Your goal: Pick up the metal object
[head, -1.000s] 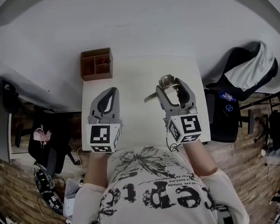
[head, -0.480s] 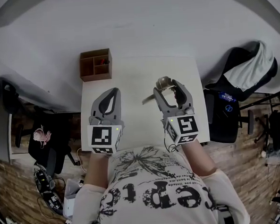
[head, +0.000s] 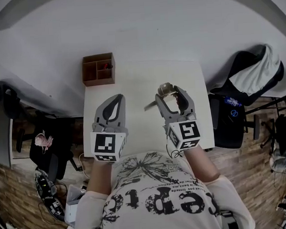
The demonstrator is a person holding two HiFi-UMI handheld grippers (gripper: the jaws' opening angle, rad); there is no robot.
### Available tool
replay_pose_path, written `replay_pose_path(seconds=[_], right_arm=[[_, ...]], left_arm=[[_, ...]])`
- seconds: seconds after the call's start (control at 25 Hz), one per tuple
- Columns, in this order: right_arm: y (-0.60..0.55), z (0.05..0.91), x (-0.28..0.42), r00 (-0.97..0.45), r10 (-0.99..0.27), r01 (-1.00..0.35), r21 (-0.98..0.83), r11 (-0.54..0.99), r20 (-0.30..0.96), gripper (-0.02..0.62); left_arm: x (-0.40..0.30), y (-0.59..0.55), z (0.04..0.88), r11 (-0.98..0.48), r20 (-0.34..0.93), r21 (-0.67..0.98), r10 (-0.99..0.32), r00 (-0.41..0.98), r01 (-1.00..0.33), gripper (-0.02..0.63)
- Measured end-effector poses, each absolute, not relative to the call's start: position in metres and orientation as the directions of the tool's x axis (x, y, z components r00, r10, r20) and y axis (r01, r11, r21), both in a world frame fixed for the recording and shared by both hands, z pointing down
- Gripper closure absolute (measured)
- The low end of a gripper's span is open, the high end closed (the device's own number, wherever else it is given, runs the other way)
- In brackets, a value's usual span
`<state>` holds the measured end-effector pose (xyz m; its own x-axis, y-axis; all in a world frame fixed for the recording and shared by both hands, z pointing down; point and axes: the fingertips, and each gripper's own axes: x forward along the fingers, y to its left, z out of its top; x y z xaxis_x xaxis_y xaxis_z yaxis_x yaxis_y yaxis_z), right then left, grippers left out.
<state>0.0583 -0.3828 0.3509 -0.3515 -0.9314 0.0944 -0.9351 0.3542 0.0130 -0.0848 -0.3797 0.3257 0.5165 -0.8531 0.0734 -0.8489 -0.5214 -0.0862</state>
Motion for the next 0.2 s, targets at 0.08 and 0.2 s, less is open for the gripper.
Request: replay_pose_path(seconds=[0.08, 0.2], right_arm=[[-0.3845, 0.3515, 0.0574, -0.354, -0.931, -0.934, 0.012, 0.356, 0.093, 0.316], [-0.3856, 0.354, 0.0562, -0.356, -0.929, -0.933, 0.013, 0.359, 0.101, 0.316]], left_arm=[[-0.0849, -0.3803, 0.3268, -0.522, 0.076, -0.086, -0.853, 0.517, -0.849, 0.594], [-0.0848, -0.381, 0.3281, -0.524, 0.076, -0.087, -0.852, 0.519, -0.847, 0.594]])
